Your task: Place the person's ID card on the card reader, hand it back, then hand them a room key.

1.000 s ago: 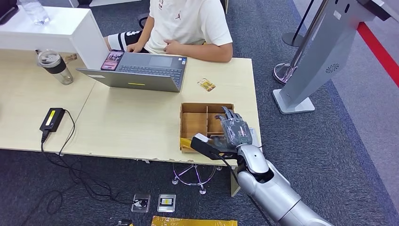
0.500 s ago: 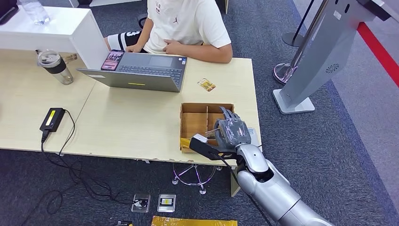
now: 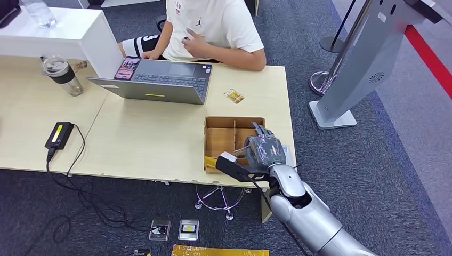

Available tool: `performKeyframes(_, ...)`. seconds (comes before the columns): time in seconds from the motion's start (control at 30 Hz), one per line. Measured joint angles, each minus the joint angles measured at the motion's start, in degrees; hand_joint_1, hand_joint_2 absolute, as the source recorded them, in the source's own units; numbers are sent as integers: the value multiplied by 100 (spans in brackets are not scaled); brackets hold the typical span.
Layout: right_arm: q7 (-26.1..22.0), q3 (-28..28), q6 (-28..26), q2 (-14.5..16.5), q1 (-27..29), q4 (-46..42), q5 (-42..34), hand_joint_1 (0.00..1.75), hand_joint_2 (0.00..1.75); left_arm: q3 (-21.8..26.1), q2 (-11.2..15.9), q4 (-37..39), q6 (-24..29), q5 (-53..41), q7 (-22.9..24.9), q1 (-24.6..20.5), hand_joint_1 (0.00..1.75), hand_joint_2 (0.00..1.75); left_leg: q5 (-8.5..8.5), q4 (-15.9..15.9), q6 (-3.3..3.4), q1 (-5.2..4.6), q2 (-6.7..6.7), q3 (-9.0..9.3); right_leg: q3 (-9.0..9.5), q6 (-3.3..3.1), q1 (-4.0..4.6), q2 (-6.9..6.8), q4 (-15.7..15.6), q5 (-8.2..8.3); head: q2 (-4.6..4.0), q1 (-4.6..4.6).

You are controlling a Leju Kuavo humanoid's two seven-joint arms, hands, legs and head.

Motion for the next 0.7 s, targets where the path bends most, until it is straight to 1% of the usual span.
performKeyframes(0.2,-71,-133,-298,-24,38,-186,-69,175,175,0,2,1,-19,-38,-41,0,0,175,0,0,0,0,0,0,0,0,0,0,0,0,0,-1)
performKeyframes(0.43,-98,-229,-332,-43,66,-339,-82,175,175,0,3,2,-19,-39,-43,0,0,175,0,0,0,0,0,0,0,0,0,0,0,0,0,0)
performKeyframes(0.53,-149,-248,-427,-46,76,-376,-139,175,175,0,4,2,-21,-47,-44,0,0,175,0,0,0,0,0,0,0,0,0,0,0,0,0,0)
performKeyframes(0.6,-327,-311,-640,-50,60,-428,-330,175,175,0,4,4,-35,-68,-57,0,0,175,0,0,0,0,0,-1,0,0,0,0,1,0,0,-1)
performKeyframes(0.7,-882,-546,-1167,-82,-145,-502,-934,175,175,0,8,14,-94,-139,-110,1,0,175,1,0,0,-1,0,-1,1,1,-1,0,1,1,0,-1)
